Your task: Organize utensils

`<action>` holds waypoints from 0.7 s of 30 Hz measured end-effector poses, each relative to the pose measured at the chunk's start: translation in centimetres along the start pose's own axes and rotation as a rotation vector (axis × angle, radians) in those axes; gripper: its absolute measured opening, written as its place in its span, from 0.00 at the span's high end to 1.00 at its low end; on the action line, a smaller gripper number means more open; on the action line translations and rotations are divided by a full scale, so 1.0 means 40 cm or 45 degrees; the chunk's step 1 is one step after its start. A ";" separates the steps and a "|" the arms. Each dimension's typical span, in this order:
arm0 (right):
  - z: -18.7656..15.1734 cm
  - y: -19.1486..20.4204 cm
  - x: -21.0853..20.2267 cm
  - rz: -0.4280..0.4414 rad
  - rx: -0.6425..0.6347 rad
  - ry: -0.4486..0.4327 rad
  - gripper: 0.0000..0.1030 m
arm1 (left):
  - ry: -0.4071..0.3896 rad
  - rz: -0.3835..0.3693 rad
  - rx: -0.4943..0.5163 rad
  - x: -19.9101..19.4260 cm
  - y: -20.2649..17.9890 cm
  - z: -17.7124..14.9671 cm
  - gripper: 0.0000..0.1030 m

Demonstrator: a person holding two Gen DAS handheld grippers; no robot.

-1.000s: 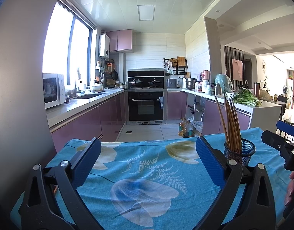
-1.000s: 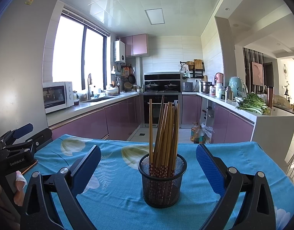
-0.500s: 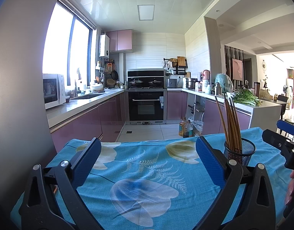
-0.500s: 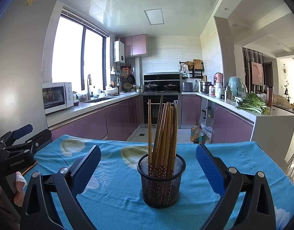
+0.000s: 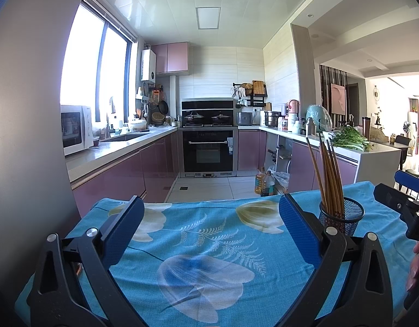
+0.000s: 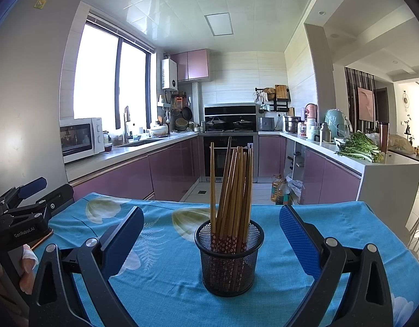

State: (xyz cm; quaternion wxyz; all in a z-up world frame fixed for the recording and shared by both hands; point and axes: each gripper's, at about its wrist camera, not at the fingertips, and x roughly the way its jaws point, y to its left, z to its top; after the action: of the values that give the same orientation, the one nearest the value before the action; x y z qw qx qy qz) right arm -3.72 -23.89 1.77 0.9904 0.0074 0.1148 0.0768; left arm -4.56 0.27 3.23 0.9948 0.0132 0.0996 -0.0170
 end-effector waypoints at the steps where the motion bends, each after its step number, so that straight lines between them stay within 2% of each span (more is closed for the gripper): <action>1: 0.000 -0.001 0.000 0.001 0.001 0.000 0.07 | -0.001 0.000 0.000 0.000 0.000 0.000 0.05; 21: 0.005 0.002 0.002 -0.005 0.004 0.000 0.07 | 0.000 0.000 0.000 0.000 -0.001 0.000 0.05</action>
State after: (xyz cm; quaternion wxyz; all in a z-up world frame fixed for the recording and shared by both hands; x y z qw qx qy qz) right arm -3.60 -23.79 1.95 0.9905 0.0089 0.1150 0.0747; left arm -4.55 0.24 3.23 0.9948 0.0134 0.0994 -0.0170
